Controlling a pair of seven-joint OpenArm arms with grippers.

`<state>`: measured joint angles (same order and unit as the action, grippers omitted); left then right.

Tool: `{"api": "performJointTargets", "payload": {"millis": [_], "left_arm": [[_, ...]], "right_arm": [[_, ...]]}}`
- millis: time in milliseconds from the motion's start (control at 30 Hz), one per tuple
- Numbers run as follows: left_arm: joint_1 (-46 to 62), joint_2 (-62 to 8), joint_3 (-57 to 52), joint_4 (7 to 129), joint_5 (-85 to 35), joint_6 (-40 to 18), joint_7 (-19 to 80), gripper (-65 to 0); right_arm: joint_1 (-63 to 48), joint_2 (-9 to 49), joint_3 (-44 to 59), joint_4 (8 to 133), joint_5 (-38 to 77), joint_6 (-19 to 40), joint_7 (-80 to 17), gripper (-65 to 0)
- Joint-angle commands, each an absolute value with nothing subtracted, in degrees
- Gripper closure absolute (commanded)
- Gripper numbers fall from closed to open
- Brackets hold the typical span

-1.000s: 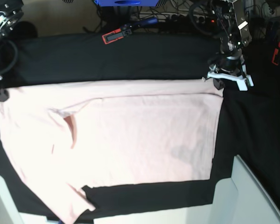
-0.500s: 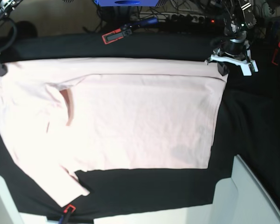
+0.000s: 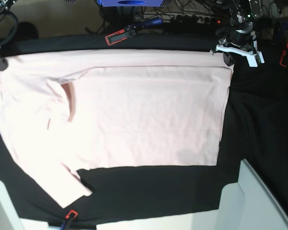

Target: Fold the T-shirt properly

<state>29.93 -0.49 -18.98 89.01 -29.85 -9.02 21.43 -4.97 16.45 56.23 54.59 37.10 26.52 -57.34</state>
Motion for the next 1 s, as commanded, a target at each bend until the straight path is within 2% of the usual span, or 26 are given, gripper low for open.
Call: {"api": "performJointTargets", "payload": {"millis": [0,300,733,800,867,967], "left_arm": [[30.5,-1.2,-20.0,90.2,-29.7,-8.3,19.9,0.0],[33.7,-0.9,-23.2,93.3,-29.7,-8.3,19.9,0.0],[33.5,-0.8,-22.7,91.2,-29.6,-8.3,19.9,0.0],[33.6,-1.0,-22.8,91.2,-29.5,-8.3,20.0,0.0],[33.6,-1.0,-23.1,91.2,-29.5,-8.3,20.1,-1.0],[33.9,-1.0,-23.3,91.2,-29.6,-8.3,21.2,-13.1]], "right_arm": [[-4.9,17.8,56.5,55.7,37.4,26.4,-56.1,0.0],[-6.0,17.5,56.2,55.7,37.4,26.4,-56.1,0.0],[-6.2,17.2,56.6,55.7,37.4,26.4,-58.0,-0.9],[-6.3,16.1,56.6,55.7,37.4,26.4,-58.9,-6.2],[-6.3,15.8,56.7,55.7,37.5,26.4,-59.9,-16.7],[-6.2,14.8,60.4,55.8,37.5,26.4,-61.9,-35.7]]}}
